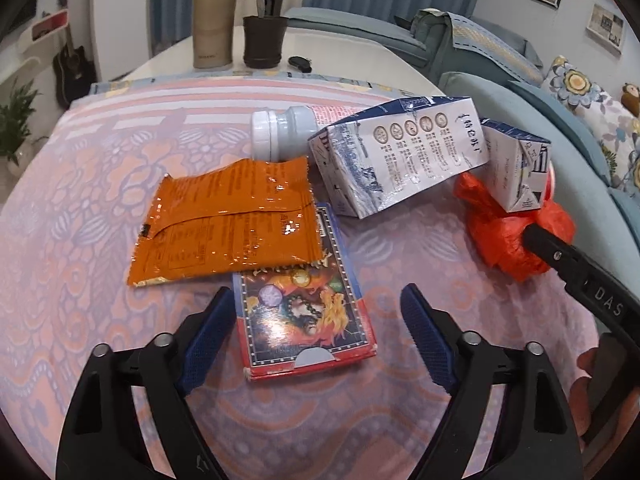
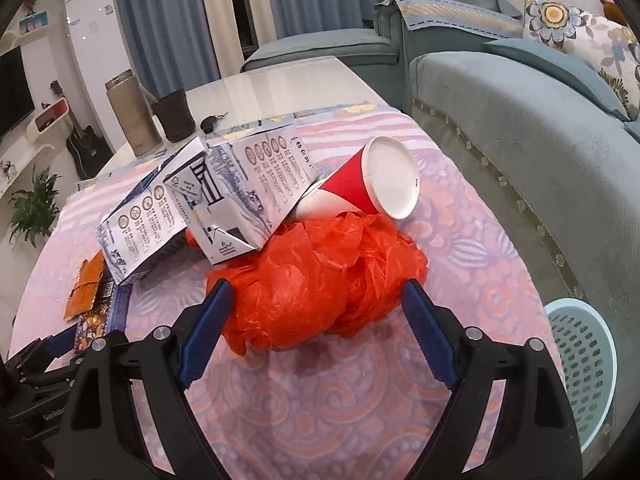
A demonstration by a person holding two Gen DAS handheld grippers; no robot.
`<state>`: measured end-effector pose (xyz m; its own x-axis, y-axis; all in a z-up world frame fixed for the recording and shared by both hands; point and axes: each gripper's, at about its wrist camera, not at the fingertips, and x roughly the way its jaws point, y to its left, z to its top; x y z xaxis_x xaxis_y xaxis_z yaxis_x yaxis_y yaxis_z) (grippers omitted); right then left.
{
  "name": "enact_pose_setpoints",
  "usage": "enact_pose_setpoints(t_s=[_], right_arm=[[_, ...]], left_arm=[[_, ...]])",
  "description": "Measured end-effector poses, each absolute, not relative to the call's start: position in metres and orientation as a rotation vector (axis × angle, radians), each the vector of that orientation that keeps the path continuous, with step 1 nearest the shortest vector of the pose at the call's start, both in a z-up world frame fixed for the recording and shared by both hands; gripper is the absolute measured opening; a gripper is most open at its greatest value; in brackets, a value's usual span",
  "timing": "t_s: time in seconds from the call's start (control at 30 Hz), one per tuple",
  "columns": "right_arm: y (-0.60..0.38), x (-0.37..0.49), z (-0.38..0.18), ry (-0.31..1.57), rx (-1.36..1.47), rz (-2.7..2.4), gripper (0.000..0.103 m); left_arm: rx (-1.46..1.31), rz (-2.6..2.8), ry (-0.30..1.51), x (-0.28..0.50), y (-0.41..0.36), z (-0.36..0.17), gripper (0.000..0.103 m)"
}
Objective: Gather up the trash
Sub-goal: 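Return to the table and grasp the red plastic bag with the right tool, then grasp the illustrated card box with the left tool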
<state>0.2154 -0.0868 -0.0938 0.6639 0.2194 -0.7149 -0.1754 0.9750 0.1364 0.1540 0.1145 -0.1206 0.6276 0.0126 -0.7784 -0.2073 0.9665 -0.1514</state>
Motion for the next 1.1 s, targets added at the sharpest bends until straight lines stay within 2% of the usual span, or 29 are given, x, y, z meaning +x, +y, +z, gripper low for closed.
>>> enact_pose_setpoints(t_s=[0.1,0.2,0.27,0.37,0.53,0.93,0.97,1.0,1.03,1.1], right_arm=[[-0.088,0.217,-0.098,0.844,0.06,0.226,0.079],[-0.088,0.218,-0.1,0.863,0.076,0.266,0.059],[-0.09,0.215,-0.099,0.858,0.086,0.29,0.038],[-0.09,0.212,-0.098,0.856,0.088,0.309,0.028],[-0.094,0.196,-0.093,0.838,0.093,0.337,0.022],[-0.121,0.126,-0.056,0.73,0.081,0.366,0.021],[-0.127,0.121,-0.052,0.719,0.088,0.361,0.021],[-0.131,0.117,-0.048,0.708,0.093,0.352,0.021],[-0.138,0.112,-0.042,0.694,0.099,0.344,0.021],[-0.149,0.105,-0.035,0.679,0.112,0.336,0.021]], left_arm=[[-0.187,0.182,0.892,0.155,0.11,-0.12,0.066],[-0.158,0.206,0.895,0.154,0.106,-0.12,0.063],[-0.158,0.207,0.893,0.154,0.105,-0.119,0.062],[-0.173,0.197,0.887,0.151,0.106,-0.118,0.061],[-0.226,0.103,0.873,0.138,0.111,-0.115,0.061],[-0.383,-0.135,0.841,0.094,0.105,-0.097,0.058],[-0.385,-0.143,0.836,0.092,0.102,-0.094,0.033],[-0.373,-0.134,0.832,0.089,0.101,-0.092,0.021],[-0.395,-0.203,0.847,0.09,0.099,-0.091,0.017],[-0.383,-0.23,0.875,0.09,0.089,-0.09,0.017]])
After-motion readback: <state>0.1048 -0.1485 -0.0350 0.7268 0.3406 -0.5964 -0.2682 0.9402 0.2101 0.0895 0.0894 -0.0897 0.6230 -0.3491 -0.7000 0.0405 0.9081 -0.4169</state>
